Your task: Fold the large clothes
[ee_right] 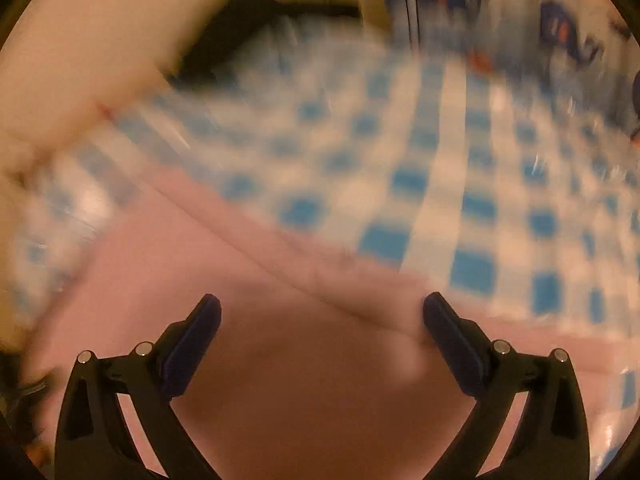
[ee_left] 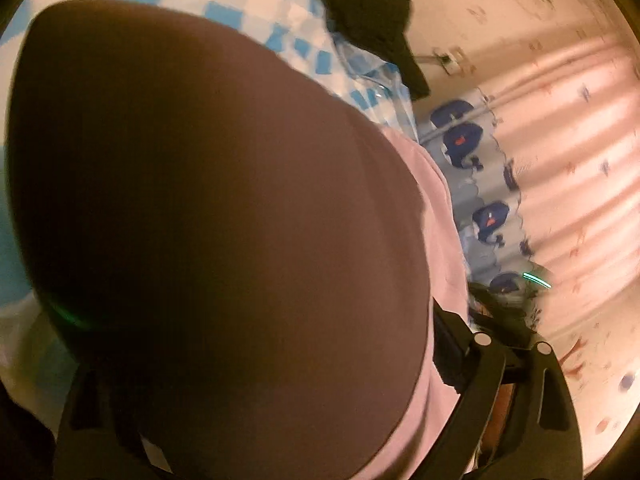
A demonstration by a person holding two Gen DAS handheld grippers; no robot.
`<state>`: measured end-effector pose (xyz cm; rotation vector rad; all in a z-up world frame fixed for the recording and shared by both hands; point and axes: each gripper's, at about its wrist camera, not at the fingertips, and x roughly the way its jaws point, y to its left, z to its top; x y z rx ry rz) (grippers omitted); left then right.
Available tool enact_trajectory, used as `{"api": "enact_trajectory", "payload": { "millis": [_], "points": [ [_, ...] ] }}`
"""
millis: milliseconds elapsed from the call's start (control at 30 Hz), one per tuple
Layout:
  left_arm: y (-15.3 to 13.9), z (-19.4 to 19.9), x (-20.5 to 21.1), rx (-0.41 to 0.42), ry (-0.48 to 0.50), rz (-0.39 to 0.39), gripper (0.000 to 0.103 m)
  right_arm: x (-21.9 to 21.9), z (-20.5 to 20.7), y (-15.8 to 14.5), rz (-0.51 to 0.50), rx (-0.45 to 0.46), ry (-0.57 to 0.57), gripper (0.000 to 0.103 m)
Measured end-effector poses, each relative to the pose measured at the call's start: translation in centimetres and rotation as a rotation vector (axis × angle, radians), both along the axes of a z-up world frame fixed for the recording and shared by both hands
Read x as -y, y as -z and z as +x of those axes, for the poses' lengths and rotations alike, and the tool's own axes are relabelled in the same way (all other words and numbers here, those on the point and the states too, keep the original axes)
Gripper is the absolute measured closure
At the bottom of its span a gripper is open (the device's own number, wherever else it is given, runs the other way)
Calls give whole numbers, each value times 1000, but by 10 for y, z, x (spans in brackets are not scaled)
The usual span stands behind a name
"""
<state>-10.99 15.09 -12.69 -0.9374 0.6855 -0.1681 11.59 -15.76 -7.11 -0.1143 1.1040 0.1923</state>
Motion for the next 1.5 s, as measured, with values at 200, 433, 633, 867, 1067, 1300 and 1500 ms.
{"api": "enact_trajectory", "payload": {
  "millis": [200,433,633,867,1067,1300,1500],
  "points": [
    [4,1,-1,15,33,43,30,12,-56,-64,36,114,-1,5],
    [-2,2,10,51,39,85,23,23,-107,-17,49,29,-15,5],
    [8,5,0,30,38,46,23,12,-175,-66,-7,184,-27,5],
    [5,7,-11,-13,-55,-5,14,10,-186,-69,36,211,-14,5],
    [-20,21,12,69,36,88,48,-14,-188,-28,-90,171,-37,5],
    [-104,11,84,290,251,381,59,-10,-198,-24,-73,255,-32,5],
    [-139,8,169,382,444,567,61,-6,-202,-24,-71,275,-42,5]
  ]
}}
